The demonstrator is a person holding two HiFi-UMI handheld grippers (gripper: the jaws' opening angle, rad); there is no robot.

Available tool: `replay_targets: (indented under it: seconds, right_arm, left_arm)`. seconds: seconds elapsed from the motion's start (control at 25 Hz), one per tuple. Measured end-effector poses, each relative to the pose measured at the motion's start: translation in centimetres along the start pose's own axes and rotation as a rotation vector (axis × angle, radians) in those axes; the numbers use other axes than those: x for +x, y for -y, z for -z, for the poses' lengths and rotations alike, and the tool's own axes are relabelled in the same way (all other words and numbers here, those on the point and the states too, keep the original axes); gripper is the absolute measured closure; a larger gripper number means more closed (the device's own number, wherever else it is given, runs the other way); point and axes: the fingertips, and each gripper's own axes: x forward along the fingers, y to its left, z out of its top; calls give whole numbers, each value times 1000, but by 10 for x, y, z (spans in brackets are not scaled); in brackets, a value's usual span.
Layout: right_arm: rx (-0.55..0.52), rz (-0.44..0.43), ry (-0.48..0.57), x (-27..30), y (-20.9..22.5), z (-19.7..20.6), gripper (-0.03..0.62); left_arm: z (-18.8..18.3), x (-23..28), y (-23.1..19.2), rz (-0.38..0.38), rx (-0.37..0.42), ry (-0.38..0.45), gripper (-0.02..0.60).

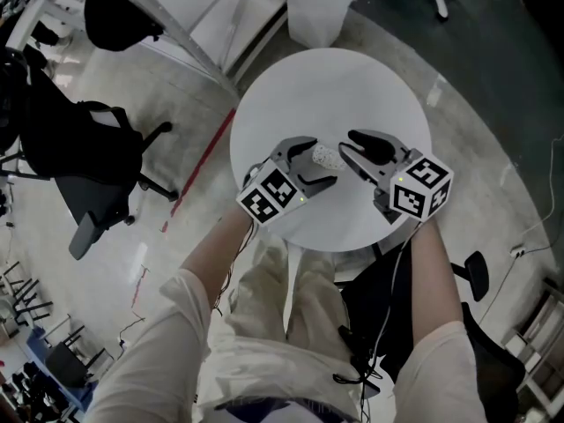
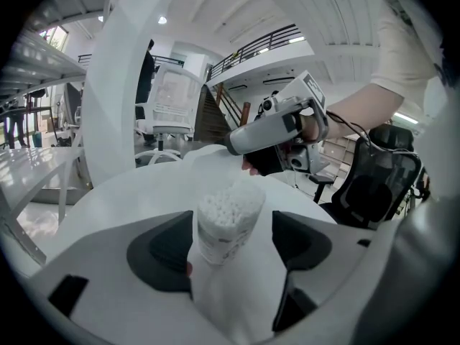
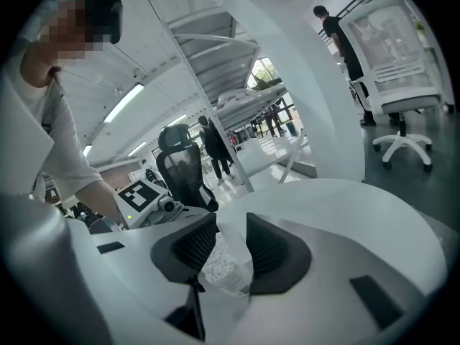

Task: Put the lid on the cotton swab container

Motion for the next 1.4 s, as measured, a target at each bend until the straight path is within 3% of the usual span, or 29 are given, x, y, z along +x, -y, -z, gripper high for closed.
replay_targets:
  seconds: [0.48,0.92,1.4]
  right_arm:
    - [-18,-29,-29,-8,-13,6,476]
    - [-154,-41,-102,-7,-27,12,499]
    - [-177,-64,-133,-7,-34,20,513]
  left_arm:
    - [-2,3,1,-6,4,-4,239]
    - [2,8,4,-11,1,-12,241]
    - [2,12,6,-11,3,-12,241]
